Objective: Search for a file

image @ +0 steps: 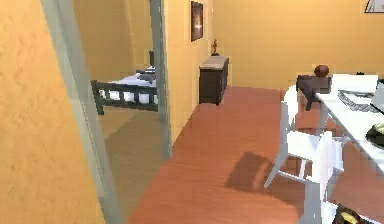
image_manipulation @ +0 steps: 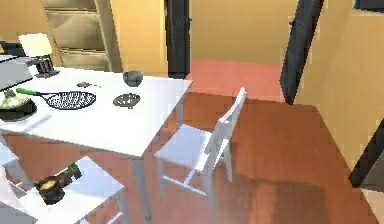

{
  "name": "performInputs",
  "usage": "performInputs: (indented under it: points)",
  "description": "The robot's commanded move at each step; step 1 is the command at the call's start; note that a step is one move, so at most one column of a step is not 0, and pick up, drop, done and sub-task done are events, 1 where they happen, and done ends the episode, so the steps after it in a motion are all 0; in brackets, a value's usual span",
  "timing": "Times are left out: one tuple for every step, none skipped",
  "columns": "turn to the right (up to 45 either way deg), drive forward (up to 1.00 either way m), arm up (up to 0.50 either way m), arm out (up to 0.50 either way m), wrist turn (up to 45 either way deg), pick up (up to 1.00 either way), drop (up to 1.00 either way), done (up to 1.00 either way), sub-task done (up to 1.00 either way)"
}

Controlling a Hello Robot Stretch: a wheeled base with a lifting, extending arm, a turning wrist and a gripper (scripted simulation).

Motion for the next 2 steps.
performInputs:
  points:
    - [0.0,0.85,0.0,0.0,0.0,0.0,0.0,0.0,0.0]
    - [12.0,0.0,0.0,0.0,0.0,0.0,0.0,0.0,0.0]
